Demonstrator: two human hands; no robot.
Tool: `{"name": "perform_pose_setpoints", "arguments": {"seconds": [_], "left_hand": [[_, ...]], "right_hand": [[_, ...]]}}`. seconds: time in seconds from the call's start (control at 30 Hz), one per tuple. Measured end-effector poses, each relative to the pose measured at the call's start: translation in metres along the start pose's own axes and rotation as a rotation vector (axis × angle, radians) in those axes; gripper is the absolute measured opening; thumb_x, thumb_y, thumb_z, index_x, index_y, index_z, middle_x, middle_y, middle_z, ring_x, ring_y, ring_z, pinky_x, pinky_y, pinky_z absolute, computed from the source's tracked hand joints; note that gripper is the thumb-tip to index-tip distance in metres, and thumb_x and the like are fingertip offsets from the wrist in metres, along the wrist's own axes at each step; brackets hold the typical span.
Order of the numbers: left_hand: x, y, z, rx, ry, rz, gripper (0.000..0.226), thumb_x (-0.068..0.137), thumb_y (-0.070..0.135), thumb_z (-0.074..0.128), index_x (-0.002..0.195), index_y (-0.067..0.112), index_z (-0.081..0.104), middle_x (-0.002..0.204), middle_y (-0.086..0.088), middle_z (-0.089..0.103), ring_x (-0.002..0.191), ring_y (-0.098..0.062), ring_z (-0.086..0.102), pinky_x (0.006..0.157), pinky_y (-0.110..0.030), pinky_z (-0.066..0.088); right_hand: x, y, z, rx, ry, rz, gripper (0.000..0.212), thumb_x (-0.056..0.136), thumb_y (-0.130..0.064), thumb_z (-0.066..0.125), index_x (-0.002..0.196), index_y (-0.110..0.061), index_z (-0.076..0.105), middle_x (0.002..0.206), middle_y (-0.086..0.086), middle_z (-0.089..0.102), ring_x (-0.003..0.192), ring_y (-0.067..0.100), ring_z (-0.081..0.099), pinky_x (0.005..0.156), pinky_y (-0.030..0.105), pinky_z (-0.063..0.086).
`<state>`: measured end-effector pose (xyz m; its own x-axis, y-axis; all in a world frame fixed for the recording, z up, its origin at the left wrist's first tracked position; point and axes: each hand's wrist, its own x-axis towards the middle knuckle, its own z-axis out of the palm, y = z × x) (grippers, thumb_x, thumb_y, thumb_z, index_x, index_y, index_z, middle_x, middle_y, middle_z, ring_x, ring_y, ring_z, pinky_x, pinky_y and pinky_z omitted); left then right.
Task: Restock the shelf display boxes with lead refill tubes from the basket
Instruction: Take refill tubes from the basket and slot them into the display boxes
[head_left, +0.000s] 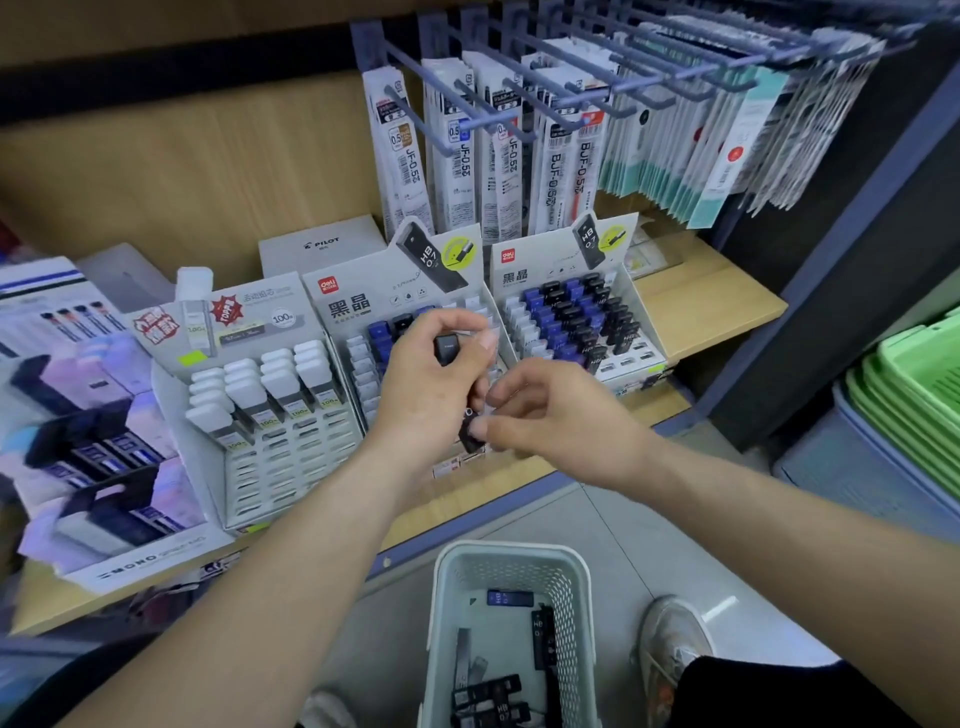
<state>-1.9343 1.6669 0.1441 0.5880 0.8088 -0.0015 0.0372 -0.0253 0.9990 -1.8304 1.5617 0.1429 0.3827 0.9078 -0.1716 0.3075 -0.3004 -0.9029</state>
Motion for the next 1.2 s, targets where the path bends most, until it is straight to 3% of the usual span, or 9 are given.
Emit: {"name": "perform_pose_setpoints", "arguments": {"seconds": [0.23,0.4,0.47,0.63,0.77,0.9,1.0,1.1,1.2], "left_hand": [[-0.003,0.008,-0.008,-0.072,0.038,0.017,0.015,0.104,0.008,0.046,0.103,0.013,0.060,0.072,0.000,0.062,0.058,-0.014,0.058,0.060,-0.028,0.052],[0.002,0.006,-0.022,-0.123,-0.023,-0.108,0.022,0.109,0.014,0.037,0.108,0.014,0.058,0.088,-0.005,0.074,0.086,-0.027,0.074,0.085,-0.050,0.057],[0.000,0.005,-0.024,-0.026,-0.073,-0.092,0.020,0.108,0.017,0.039,0.110,0.016,0.059,0.099,-0.002,0.076,0.098,-0.029,0.072,0.090,-0.052,0.055],[-0.009,0.013,-0.017,0.005,-0.170,-0.178,0.017,0.108,0.022,0.039,0.115,0.017,0.055,0.105,0.006,0.076,0.075,-0.031,0.075,0.059,-0.031,0.060],[-0.008,0.011,-0.012,0.118,-0.195,-0.140,0.016,0.108,0.022,0.041,0.112,0.022,0.057,0.100,0.005,0.073,0.051,-0.017,0.060,0.043,-0.023,0.041],[-0.006,0.008,-0.004,0.048,-0.213,-0.198,0.019,0.104,0.007,0.042,0.109,0.019,0.055,0.089,-0.003,0.072,0.051,-0.015,0.045,0.044,-0.024,0.031],[-0.005,0.009,0.002,0.022,-0.227,-0.205,0.032,0.094,-0.007,0.040,0.111,0.020,0.044,0.092,-0.002,0.077,0.059,-0.018,0.049,0.049,-0.028,0.036],[-0.006,0.006,0.007,0.078,-0.280,-0.186,0.023,0.103,0.001,0.041,0.109,0.022,0.034,0.105,0.009,0.076,0.067,-0.017,0.061,0.058,-0.028,0.050],[-0.007,0.003,0.009,0.118,-0.305,-0.184,0.011,0.106,0.010,0.045,0.109,0.017,0.037,0.113,0.009,0.073,0.070,-0.016,0.067,0.063,-0.033,0.054]], "right_hand": [[0.001,-0.008,0.009,0.219,0.006,-0.001,0.026,0.082,-0.003,0.079,0.097,-0.006,0.057,0.076,0.007,0.068,0.069,0.020,0.067,0.062,0.025,0.056],[0.006,-0.003,-0.011,0.266,0.061,-0.049,0.014,0.091,0.002,0.067,0.097,-0.010,0.068,0.095,0.017,0.058,0.077,0.021,0.068,0.076,0.039,0.062],[0.008,-0.002,-0.020,0.289,0.081,-0.066,0.018,0.093,0.003,0.064,0.100,-0.011,0.071,0.099,0.019,0.055,0.078,0.019,0.067,0.076,0.034,0.061],[0.011,-0.001,-0.036,0.336,0.098,-0.077,0.020,0.090,0.002,0.068,0.102,-0.013,0.070,0.095,0.015,0.060,0.078,0.023,0.069,0.076,0.032,0.059],[0.010,0.000,-0.046,0.372,0.118,-0.078,0.020,0.086,0.003,0.072,0.100,-0.011,0.069,0.090,0.012,0.067,0.078,0.024,0.070,0.080,0.036,0.060],[0.009,0.002,-0.056,0.375,0.131,-0.101,0.020,0.089,0.002,0.068,0.101,-0.014,0.072,0.094,0.016,0.072,0.082,0.023,0.066,0.079,0.036,0.058],[0.006,0.005,-0.065,0.359,0.144,-0.095,0.022,0.092,0.000,0.066,0.106,-0.014,0.073,0.091,0.016,0.070,0.081,0.020,0.064,0.075,0.033,0.056],[0.004,0.007,-0.071,0.352,0.129,-0.078,0.021,0.093,-0.001,0.065,0.105,-0.016,0.071,0.087,0.003,0.072,0.078,0.015,0.067,0.074,0.031,0.058],[0.002,0.010,-0.076,0.382,0.130,-0.062,0.017,0.092,0.000,0.066,0.105,-0.011,0.068,0.089,0.007,0.073,0.081,0.020,0.071,0.076,0.034,0.061]]}}
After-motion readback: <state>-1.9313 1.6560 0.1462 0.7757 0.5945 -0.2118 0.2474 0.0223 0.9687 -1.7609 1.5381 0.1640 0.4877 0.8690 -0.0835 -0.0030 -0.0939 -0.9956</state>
